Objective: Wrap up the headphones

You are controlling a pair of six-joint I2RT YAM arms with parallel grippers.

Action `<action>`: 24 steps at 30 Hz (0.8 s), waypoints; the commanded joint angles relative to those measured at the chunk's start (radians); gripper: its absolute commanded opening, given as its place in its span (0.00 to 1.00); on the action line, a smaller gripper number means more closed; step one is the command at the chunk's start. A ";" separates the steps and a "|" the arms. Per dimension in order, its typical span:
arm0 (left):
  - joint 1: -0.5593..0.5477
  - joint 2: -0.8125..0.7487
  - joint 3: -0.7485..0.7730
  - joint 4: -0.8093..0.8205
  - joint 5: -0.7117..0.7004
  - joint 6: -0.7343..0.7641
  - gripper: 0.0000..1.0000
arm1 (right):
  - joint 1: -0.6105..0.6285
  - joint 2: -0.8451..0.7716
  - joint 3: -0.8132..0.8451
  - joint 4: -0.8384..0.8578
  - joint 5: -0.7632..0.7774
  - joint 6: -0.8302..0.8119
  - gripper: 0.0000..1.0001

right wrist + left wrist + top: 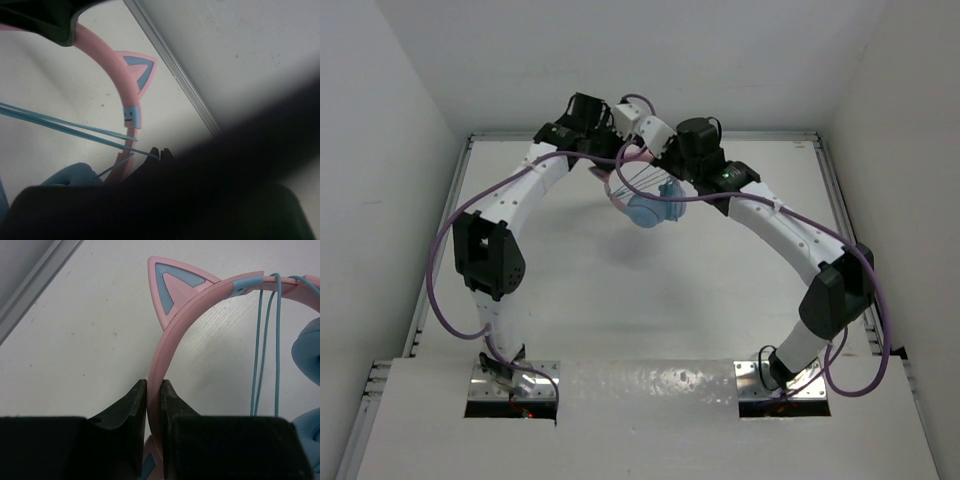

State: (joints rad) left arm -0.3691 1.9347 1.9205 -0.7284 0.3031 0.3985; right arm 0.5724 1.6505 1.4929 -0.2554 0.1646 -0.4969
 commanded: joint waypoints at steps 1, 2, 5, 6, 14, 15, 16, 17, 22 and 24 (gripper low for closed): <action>-0.056 -0.068 -0.050 -0.029 -0.145 0.131 0.00 | -0.039 0.009 0.073 0.090 0.200 -0.080 0.00; -0.063 -0.072 -0.066 -0.007 -0.210 0.154 0.00 | -0.037 0.005 0.088 0.094 0.231 -0.086 0.00; -0.073 -0.082 -0.112 0.032 -0.275 0.172 0.00 | -0.037 -0.017 0.081 0.119 0.272 -0.152 0.00; -0.073 -0.085 -0.117 0.035 -0.279 0.175 0.00 | -0.039 -0.020 0.075 0.111 0.277 -0.170 0.00; -0.074 -0.140 -0.120 0.038 -0.174 0.149 0.00 | -0.057 -0.069 -0.115 0.223 0.228 -0.141 0.00; -0.074 -0.146 -0.117 0.032 -0.165 0.143 0.00 | -0.080 -0.077 -0.150 0.247 0.199 -0.093 0.00; -0.074 -0.146 -0.114 0.024 -0.148 0.140 0.00 | -0.097 -0.080 -0.163 0.302 0.179 -0.065 0.00; -0.074 -0.146 -0.110 0.018 -0.142 0.138 0.00 | -0.130 -0.083 -0.171 0.317 0.153 -0.031 0.00; -0.073 -0.166 -0.103 -0.014 -0.119 0.117 0.00 | -0.239 -0.097 -0.223 0.383 -0.067 0.196 0.00; -0.074 -0.174 -0.098 -0.016 -0.111 0.106 0.00 | -0.258 -0.103 -0.268 0.413 -0.109 0.215 0.00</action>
State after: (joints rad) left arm -0.4530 1.8751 1.8027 -0.6334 0.1474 0.4732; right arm 0.4271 1.5951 1.2617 0.0132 0.0074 -0.3916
